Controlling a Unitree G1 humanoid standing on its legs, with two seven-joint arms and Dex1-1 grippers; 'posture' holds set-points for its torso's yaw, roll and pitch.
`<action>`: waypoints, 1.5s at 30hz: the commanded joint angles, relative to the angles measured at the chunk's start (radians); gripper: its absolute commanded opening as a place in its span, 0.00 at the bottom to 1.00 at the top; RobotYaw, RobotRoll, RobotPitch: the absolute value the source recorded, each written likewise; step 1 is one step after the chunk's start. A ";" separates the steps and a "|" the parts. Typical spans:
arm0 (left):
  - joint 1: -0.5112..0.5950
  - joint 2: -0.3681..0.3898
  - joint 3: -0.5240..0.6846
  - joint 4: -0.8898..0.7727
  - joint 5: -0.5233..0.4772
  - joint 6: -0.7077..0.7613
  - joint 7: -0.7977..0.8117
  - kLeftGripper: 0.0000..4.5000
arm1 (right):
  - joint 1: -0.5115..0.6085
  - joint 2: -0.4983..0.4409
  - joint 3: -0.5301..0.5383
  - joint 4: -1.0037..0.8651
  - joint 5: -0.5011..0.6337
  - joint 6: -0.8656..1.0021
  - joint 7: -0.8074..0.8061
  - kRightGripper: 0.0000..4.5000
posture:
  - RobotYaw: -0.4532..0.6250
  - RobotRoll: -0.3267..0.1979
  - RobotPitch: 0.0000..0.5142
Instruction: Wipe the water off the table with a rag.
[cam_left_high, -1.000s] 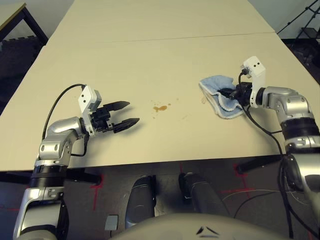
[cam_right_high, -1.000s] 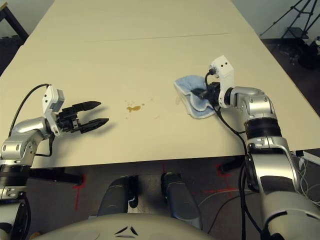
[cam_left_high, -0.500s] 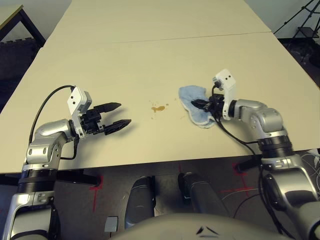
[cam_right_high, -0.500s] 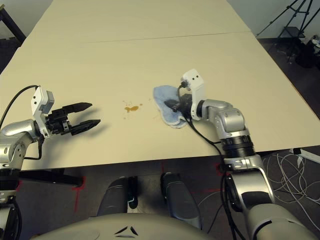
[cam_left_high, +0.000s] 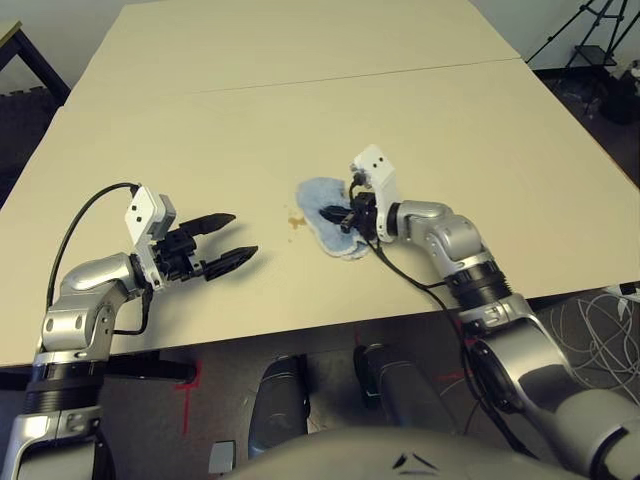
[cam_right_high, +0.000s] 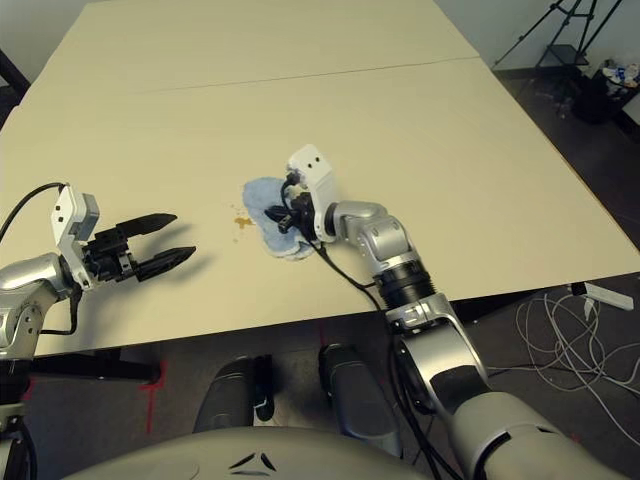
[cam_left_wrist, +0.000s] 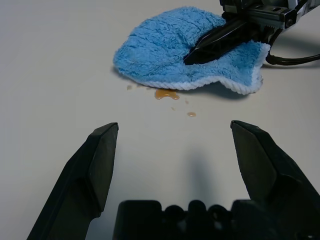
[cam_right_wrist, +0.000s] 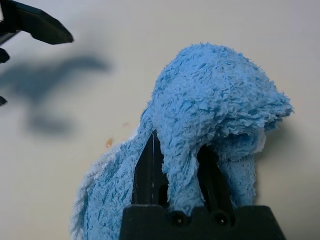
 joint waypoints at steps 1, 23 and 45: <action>0.019 0.013 0.024 -0.022 -0.018 0.009 0.004 1.00 | 0.000 0.060 0.076 0.106 -0.028 -0.012 0.022 0.01 | 0.43 0.62 0.36; -0.036 0.007 0.001 0.020 0.000 0.003 -0.006 1.00 | -0.110 -0.169 0.004 0.342 -0.105 -0.207 0.063 0.01 | 0.40 0.62 0.32; -0.166 -0.021 -0.091 0.143 0.033 -0.046 -0.043 1.00 | -0.050 -0.542 -0.221 -0.003 0.087 0.086 0.154 0.01 | 0.31 0.62 0.30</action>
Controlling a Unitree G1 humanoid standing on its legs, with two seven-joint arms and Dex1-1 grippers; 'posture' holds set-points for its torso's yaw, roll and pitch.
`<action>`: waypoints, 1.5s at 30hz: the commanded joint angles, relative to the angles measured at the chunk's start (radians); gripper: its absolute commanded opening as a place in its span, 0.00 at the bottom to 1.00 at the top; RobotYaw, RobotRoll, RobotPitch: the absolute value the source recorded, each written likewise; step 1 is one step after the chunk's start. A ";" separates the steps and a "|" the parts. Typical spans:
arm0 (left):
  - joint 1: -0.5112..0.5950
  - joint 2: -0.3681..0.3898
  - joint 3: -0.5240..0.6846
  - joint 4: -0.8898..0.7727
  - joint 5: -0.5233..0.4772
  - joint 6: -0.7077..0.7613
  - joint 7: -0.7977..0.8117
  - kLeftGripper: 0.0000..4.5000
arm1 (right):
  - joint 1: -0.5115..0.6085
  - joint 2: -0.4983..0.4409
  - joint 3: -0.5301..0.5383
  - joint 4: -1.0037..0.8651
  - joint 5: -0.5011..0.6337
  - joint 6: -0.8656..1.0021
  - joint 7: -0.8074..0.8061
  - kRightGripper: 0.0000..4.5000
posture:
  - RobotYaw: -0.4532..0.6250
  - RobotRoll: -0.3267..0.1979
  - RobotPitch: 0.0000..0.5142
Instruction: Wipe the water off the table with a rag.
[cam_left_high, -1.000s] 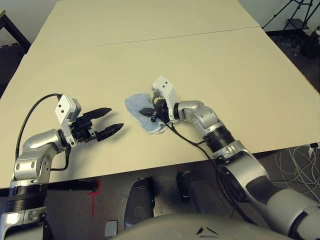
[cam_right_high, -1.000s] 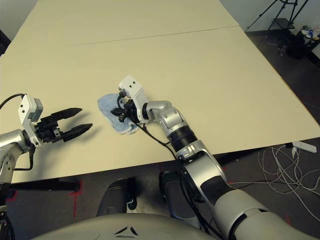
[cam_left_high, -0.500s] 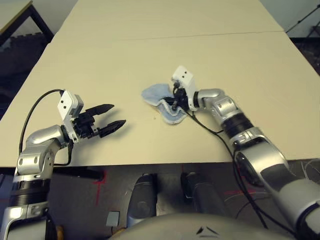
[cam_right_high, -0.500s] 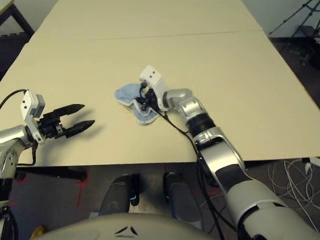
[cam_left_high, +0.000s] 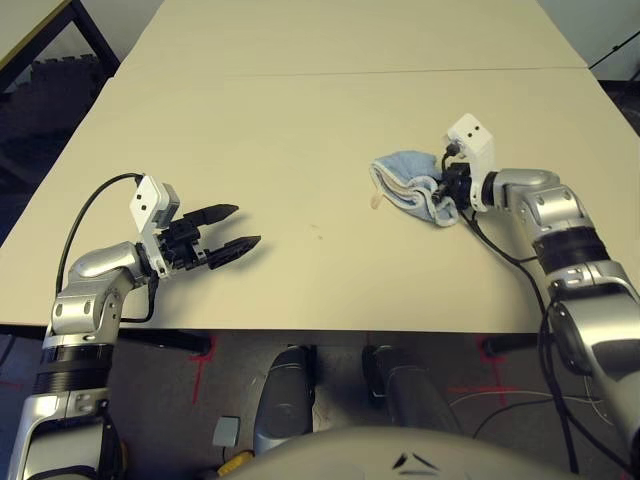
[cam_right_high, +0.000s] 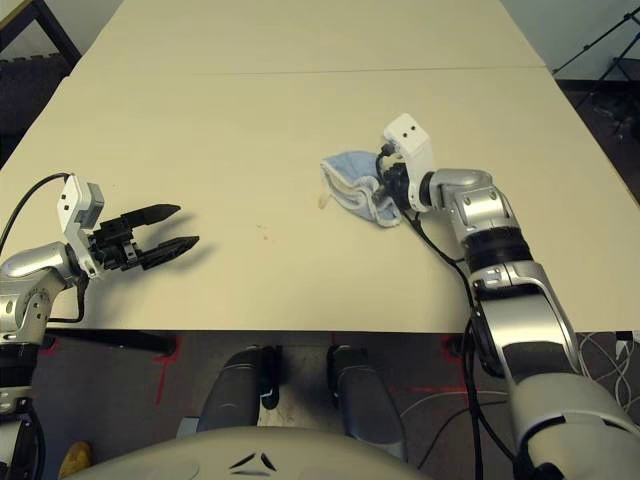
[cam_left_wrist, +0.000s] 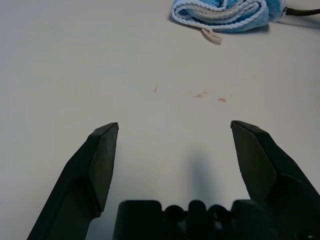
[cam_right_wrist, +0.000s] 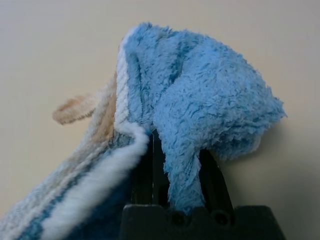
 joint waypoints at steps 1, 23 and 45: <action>-0.021 -0.008 -0.028 0.037 0.019 -0.013 -0.020 1.00 | -0.026 -0.065 -0.067 -0.096 0.066 0.109 0.030 0.01 | 0.31 0.62 0.30; -0.103 -0.020 -0.068 0.136 0.043 -0.059 -0.060 1.00 | -0.070 -0.233 -0.096 0.327 -0.042 -0.134 0.011 0.01 | 0.28 0.62 0.26; -0.141 -0.054 0.008 0.131 0.024 -0.070 0.051 1.00 | -0.079 -0.300 -0.270 0.367 -0.007 -0.450 -0.076 0.99 | 0.30 0.62 0.21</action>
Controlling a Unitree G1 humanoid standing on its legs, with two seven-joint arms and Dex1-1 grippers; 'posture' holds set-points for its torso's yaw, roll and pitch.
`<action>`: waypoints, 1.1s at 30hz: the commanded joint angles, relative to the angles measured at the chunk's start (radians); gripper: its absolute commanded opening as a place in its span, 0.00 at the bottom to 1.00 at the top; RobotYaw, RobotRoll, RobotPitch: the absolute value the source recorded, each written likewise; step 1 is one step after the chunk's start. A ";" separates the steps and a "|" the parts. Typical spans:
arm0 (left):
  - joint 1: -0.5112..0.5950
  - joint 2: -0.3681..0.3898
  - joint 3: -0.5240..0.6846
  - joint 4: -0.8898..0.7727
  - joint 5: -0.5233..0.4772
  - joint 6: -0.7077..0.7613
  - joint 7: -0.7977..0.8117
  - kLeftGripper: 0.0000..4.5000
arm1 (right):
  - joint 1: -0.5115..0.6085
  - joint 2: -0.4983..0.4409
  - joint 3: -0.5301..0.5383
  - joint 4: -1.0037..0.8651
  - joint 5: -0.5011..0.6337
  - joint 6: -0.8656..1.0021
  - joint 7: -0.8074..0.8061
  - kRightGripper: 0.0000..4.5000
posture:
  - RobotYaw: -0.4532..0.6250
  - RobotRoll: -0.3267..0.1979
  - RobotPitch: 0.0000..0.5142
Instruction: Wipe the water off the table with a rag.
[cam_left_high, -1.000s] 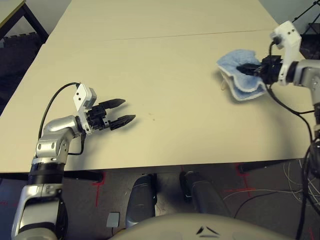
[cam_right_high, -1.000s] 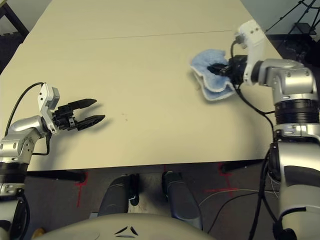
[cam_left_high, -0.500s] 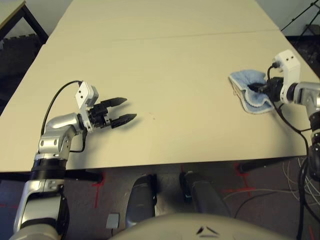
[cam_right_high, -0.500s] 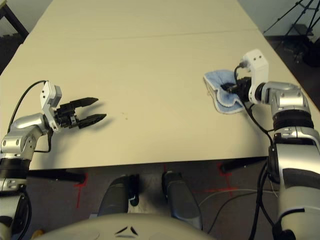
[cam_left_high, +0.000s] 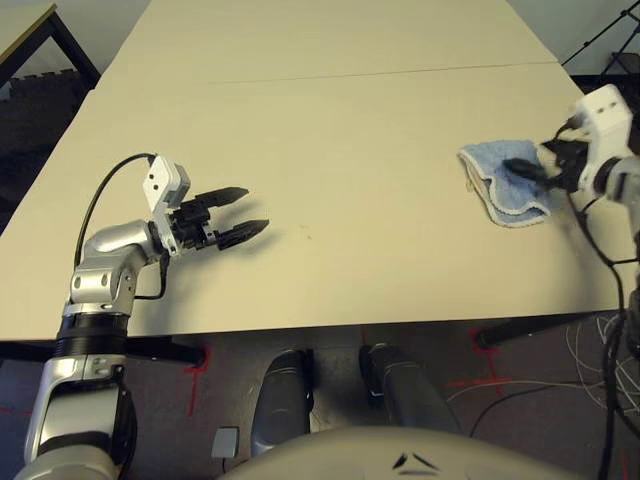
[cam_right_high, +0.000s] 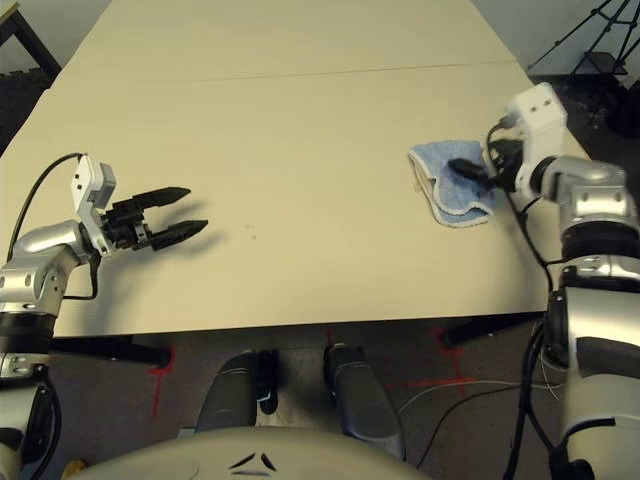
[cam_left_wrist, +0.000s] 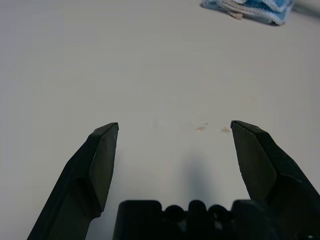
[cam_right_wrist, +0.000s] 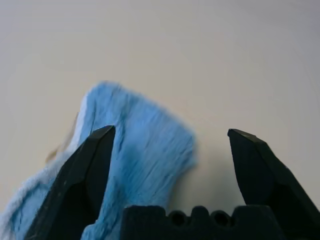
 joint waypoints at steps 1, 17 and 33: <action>-0.016 -0.031 0.038 0.008 0.003 -0.026 0.074 1.00 | -0.008 0.004 -0.080 -0.003 0.063 -0.063 -0.004 0.99 | 0.30 0.62 0.21; -0.088 -0.045 0.263 0.238 0.104 -0.224 0.585 1.00 | 0.155 0.205 -0.259 -0.026 0.232 -0.337 -0.052 0.99 | 0.37 0.62 0.28; -0.258 -0.007 0.249 0.510 0.153 -0.346 0.620 1.00 | 0.294 0.224 -0.322 -0.067 0.273 -0.440 -0.139 0.99 | 0.32 0.62 0.27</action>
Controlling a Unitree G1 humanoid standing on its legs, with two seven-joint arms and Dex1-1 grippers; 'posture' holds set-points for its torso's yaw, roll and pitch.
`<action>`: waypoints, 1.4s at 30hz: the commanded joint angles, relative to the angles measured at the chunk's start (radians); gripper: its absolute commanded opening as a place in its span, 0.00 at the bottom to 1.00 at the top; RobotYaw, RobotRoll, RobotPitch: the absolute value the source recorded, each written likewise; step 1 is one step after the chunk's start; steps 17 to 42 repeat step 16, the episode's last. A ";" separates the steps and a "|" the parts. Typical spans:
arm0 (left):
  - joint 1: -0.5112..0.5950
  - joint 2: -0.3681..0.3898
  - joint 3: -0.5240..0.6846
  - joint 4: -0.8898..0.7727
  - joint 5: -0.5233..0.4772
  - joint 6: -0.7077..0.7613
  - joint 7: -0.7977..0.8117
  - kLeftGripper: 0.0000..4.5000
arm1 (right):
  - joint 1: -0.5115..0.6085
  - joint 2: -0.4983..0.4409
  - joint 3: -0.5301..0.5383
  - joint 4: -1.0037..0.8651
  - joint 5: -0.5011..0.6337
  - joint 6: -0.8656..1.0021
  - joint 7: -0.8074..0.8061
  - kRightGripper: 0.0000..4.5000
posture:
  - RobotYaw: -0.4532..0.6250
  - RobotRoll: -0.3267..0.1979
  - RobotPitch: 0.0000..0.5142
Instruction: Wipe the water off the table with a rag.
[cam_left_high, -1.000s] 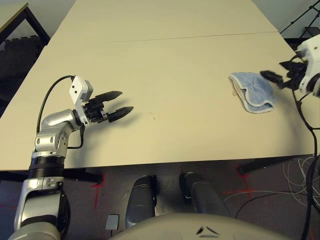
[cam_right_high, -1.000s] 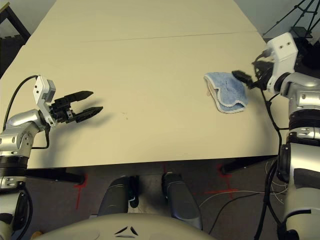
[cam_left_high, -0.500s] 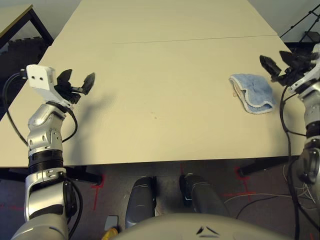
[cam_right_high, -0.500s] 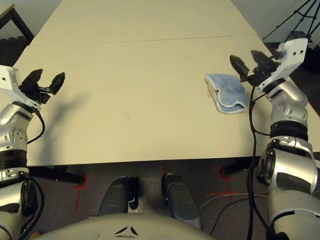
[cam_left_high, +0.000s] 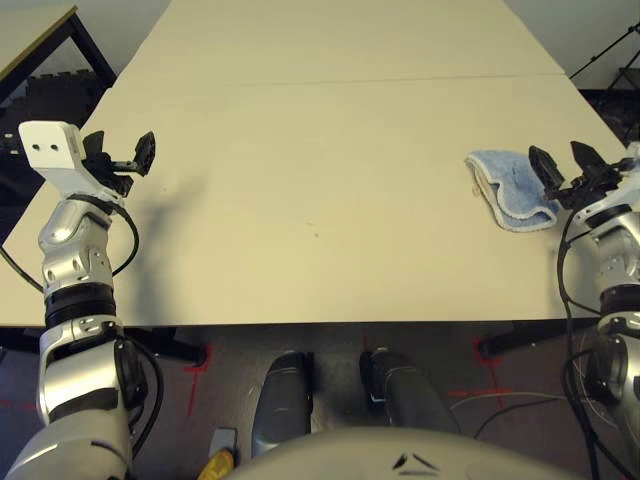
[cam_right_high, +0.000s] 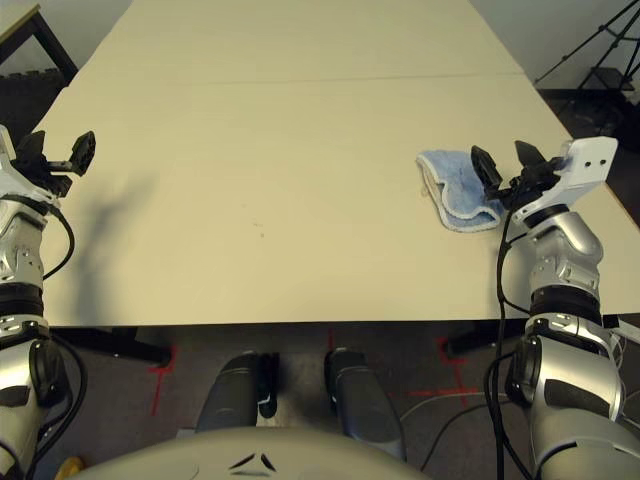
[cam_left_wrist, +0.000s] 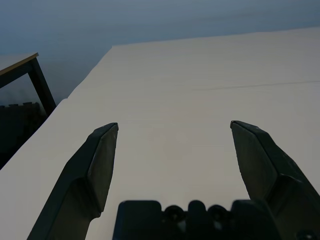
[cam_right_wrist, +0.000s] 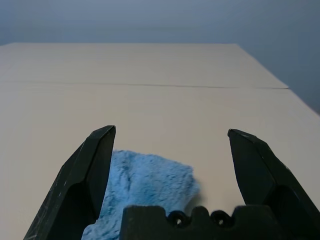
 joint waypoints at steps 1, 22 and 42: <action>-0.024 0.006 -0.015 0.051 0.022 -0.026 -0.003 1.00 | 0.012 -0.007 -0.027 -0.018 0.016 -0.021 -0.023 0.99 | 0.32 0.62 0.27; -0.036 -0.005 -0.038 0.092 0.031 -0.058 -0.016 1.00 | -0.037 -0.016 -0.041 0.016 0.008 -0.056 -0.135 0.99 | 0.32 0.62 0.26; -0.036 -0.005 -0.038 0.092 0.031 -0.058 -0.016 1.00 | -0.037 -0.016 -0.041 0.016 0.008 -0.056 -0.135 0.99 | 0.32 0.62 0.26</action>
